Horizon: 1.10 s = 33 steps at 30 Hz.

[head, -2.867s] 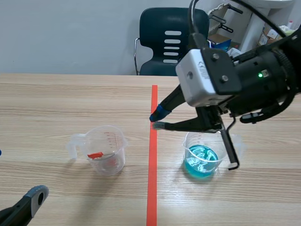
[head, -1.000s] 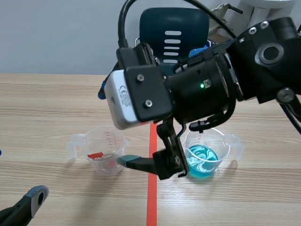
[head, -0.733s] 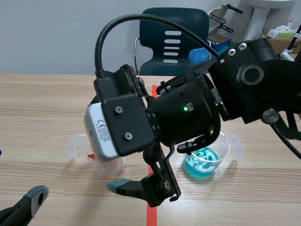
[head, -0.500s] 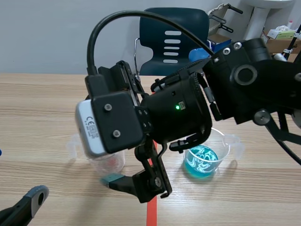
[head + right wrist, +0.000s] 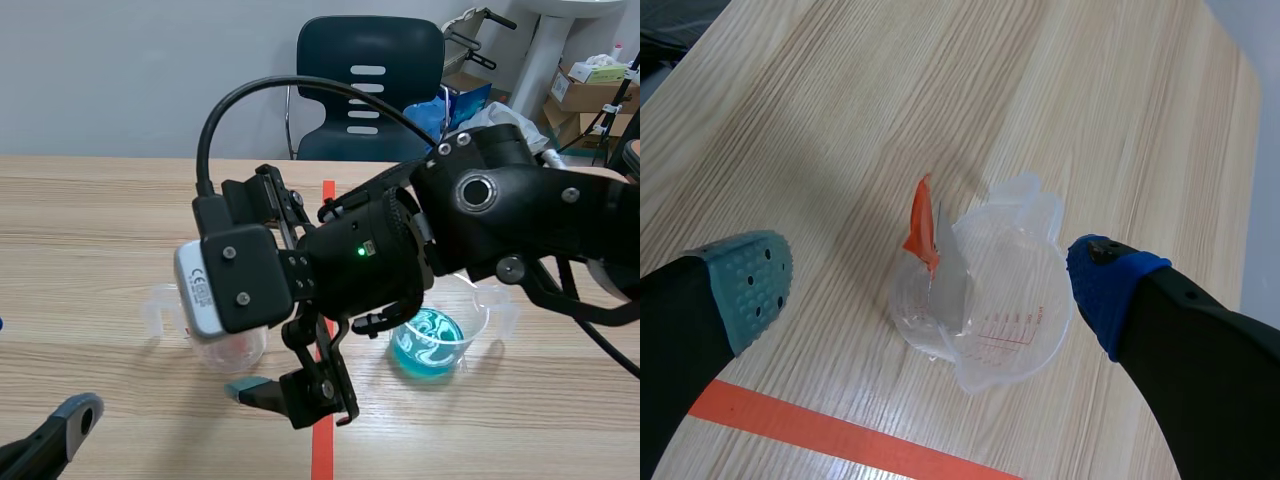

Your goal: Do the redox reaction experiment

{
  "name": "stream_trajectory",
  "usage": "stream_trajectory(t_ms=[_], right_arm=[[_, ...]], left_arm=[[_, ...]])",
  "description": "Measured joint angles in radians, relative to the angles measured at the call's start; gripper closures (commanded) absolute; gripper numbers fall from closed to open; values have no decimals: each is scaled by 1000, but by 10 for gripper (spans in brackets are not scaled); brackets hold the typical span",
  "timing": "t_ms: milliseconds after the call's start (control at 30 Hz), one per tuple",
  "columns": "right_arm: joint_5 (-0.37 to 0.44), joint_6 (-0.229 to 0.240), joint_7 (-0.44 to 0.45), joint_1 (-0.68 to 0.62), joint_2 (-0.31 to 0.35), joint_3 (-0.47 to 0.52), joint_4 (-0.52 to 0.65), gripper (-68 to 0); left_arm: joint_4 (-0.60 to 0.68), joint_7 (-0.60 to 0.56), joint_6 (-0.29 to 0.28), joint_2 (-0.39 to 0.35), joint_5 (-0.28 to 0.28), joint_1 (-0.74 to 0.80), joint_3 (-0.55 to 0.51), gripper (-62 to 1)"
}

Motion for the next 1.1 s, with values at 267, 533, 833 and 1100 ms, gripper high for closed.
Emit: stream_trajectory(t_ms=[267, 533, 833, 1100], right_arm=[[0, 0, -4, 0, -11, -6, 0, -497], [0, 0, -4, 0, -14, -6, 0, -330], [1, 0, -4, 0, -14, -6, 0, -171], [8, 0, -3, 0, -14, -6, 0, -63]], left_arm=[[0, 0, 0, 0, 0, 0, 0, -623], [0, 0, 0, 0, 0, 0, 0, -623], [0, 0, 0, 0, 0, 0, 0, -623], [0, 0, 0, 0, 0, 0, 0, -623]])
